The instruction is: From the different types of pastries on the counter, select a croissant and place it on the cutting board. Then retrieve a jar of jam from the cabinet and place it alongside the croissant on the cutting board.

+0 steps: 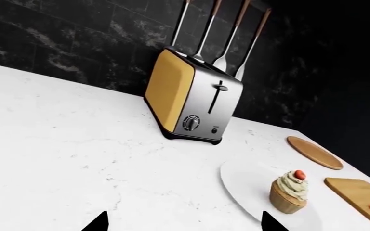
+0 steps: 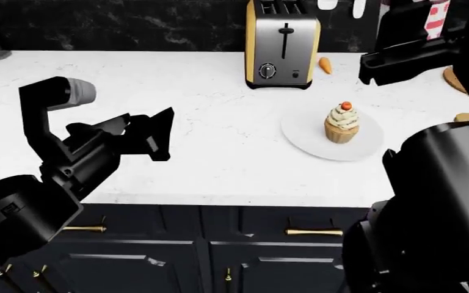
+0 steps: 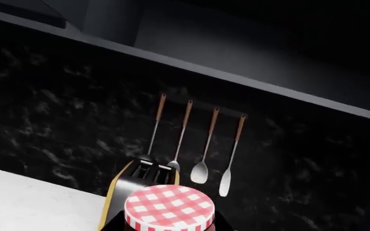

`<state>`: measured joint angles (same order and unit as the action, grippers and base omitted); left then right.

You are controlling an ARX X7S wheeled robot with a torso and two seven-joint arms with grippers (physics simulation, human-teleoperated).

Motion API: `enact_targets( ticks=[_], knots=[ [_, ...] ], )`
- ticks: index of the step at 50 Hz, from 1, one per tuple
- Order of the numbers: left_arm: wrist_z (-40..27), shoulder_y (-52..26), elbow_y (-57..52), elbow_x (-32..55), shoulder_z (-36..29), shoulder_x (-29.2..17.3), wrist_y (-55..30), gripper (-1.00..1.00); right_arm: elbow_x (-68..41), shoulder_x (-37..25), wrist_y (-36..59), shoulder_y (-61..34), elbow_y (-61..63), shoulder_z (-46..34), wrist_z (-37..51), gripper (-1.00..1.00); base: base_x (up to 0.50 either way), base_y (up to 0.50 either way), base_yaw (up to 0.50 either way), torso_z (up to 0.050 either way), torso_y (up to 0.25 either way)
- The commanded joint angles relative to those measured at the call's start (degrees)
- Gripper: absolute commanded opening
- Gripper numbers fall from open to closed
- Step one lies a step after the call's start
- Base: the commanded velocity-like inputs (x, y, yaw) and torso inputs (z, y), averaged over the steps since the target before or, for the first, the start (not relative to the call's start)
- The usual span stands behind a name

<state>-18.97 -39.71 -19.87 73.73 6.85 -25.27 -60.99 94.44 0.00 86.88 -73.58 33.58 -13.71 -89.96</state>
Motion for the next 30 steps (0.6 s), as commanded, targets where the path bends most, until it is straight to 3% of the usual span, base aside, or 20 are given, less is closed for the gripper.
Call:
enact_targets(
  ticks=[1,9,16,22,30],
  knots=[
    [-0.41,-0.2,-0.23,0.65,-0.21,-0.01,0.03,1.0,-0.21,-0.02,0.32,4.5,3.25,1.05,-0.03,-1.0,0.0,0.0,0.0,0.0,0.0],
    [-0.17,-0.36,0.27,0.08,-0.83,0.01,0.35,1.0,-0.13,-0.03,2.07,9.69,6.36,-0.69,-0.03,-1.0,0.0,0.0,0.0,0.0,0.0],
    [-0.38,0.01,-0.17,0.54,-0.89,-0.06,0.38,1.0,0.61,-0.05,3.02,7.46,6.74,1.16,0.06,-1.0,0.0,0.0,0.0,0.0,0.0],
    [0.68,0.08,1.03,-1.34,-2.17,0.12,1.08,1.0,-18.48,-0.44,0.58,11.6,12.53,2.47,21.41,-1.0,0.0,0.0,0.0,0.0,0.0],
    [1.02,0.3,1.17,-1.82,-2.88,0.19,1.39,1.0,-26.94,-0.79,0.69,14.16,14.87,5.78,28.12,-1.0,0.0,-0.09,0.0,0.0,0.0]
  ],
)
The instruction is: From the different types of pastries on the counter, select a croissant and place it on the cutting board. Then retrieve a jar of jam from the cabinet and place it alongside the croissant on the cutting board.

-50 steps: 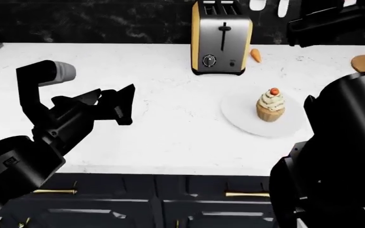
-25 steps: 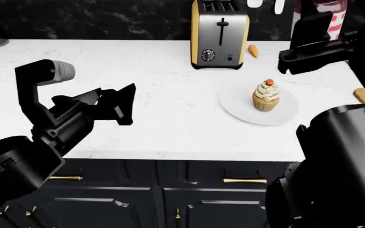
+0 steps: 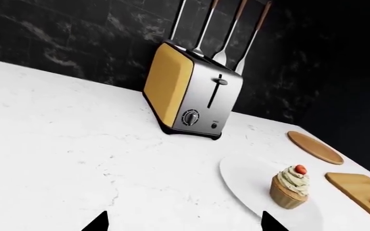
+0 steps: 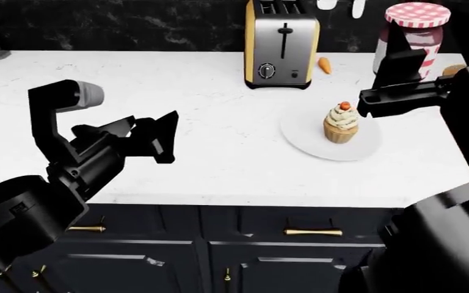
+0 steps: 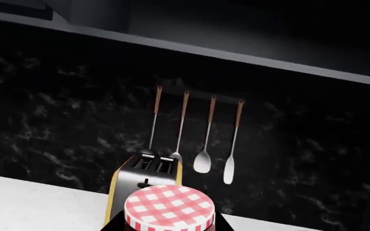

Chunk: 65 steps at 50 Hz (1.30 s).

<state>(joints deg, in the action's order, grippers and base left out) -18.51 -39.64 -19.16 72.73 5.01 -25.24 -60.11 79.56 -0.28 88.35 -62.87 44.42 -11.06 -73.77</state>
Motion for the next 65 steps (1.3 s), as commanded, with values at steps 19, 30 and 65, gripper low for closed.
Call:
enact_targets(
  ticks=[19,30,65],
  knots=[
    [-0.02,0.11,0.2,0.13,-1.0,0.06,0.81,1.0,-17.18,-0.81,-0.47,5.71,5.02,5.57,14.28,-1.0,0.01,-0.5,0.0,0.0,0.0],
    [-0.53,-0.16,-0.28,0.65,-1.24,-0.02,0.78,1.0,-14.6,-1.54,-0.13,5.97,5.13,4.6,11.66,-1.0,0.01,-0.5,0.0,0.0,0.0],
    [-1.16,0.13,-1.27,2.64,-1.41,-0.49,1.12,1.0,-17.39,-1.25,-1.0,8.88,5.67,7.33,11.63,-1.0,0.04,-0.5,0.0,0.0,0.0]
  ],
)
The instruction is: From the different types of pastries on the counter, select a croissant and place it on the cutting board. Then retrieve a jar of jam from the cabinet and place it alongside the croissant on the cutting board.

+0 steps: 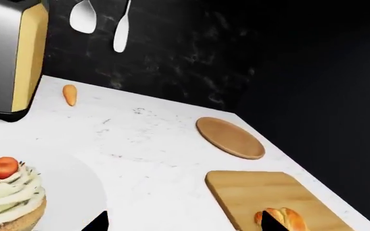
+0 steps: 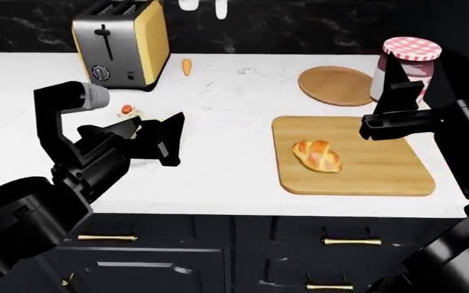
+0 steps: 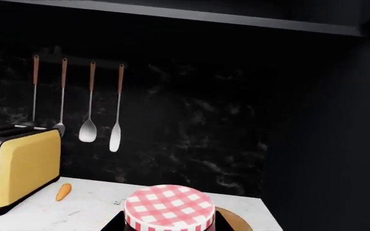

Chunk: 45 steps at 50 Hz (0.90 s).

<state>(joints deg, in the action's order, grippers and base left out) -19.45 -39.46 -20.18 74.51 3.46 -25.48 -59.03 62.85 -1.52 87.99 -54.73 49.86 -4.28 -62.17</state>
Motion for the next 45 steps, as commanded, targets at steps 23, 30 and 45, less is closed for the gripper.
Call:
enact_targets(
  ticks=[23,30,45],
  knots=[
    [-0.5,-0.23,-0.29,0.67,-0.69,-0.51,0.47,1.0,-8.92,0.44,-4.35,6.16,-0.31,0.22,7.4,-1.0,0.09,-0.27,0.0,0.0,0.0],
    [-0.51,-0.17,-0.21,0.49,-0.92,-0.56,0.71,1.0,-9.79,-0.18,-4.47,6.43,0.29,0.13,8.67,-1.0,0.49,0.22,0.0,0.0,0.0],
    [0.11,0.23,0.07,-0.03,-1.27,-0.9,1.4,1.0,-14.93,-0.1,-7.78,10.47,-5.66,2.92,13.8,-1.0,0.06,0.02,0.0,0.0,0.001]
  ],
)
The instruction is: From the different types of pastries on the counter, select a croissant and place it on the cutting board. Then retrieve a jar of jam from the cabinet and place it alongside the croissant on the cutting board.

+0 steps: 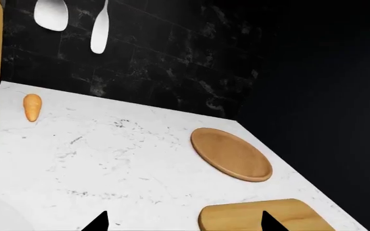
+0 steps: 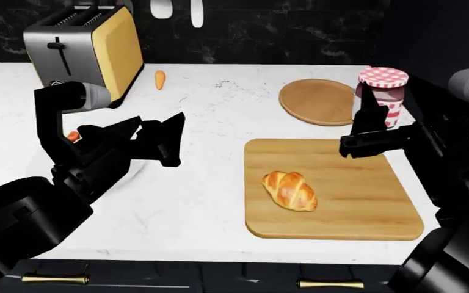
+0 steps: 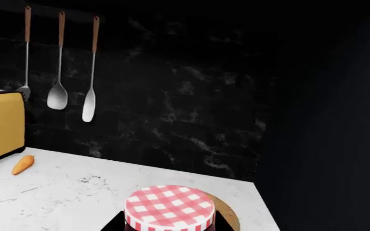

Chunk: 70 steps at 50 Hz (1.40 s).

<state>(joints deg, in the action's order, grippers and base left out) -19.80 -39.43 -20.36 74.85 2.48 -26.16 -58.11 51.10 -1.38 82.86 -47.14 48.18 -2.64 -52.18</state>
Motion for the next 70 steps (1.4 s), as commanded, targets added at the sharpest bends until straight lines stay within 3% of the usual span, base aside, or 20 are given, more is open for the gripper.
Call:
enact_targets(
  ticks=[1,17,30,70],
  knots=[
    [0.57,0.22,0.37,-0.52,-0.37,-0.21,0.57,1.0,-3.28,-0.49,-2.85,3.11,-4.64,1.32,4.28,-1.0,0.0,0.0,0.0,0.0,0.0],
    [0.91,0.43,0.92,-0.8,-0.66,-0.44,1.17,1.0,-2.73,-3.52,-4.14,4.59,-12.64,0.0,9.13,-1.0,0.0,0.0,0.0,0.0,0.001],
    [1.19,0.4,0.89,-0.72,-0.93,-0.7,1.46,1.0,-1.76,-4.86,-0.63,4.24,-13.23,-2.49,7.09,-1.0,0.0,0.0,0.0,0.0,0.0],
    [2.04,1.09,2.1,-2.24,-2.32,-1.12,2.89,1.0,-4.92,-5.59,-2.9,10.02,-16.84,0.18,8.41,-1.0,0.0,0.0,0.0,0.0,0.001]
  ],
)
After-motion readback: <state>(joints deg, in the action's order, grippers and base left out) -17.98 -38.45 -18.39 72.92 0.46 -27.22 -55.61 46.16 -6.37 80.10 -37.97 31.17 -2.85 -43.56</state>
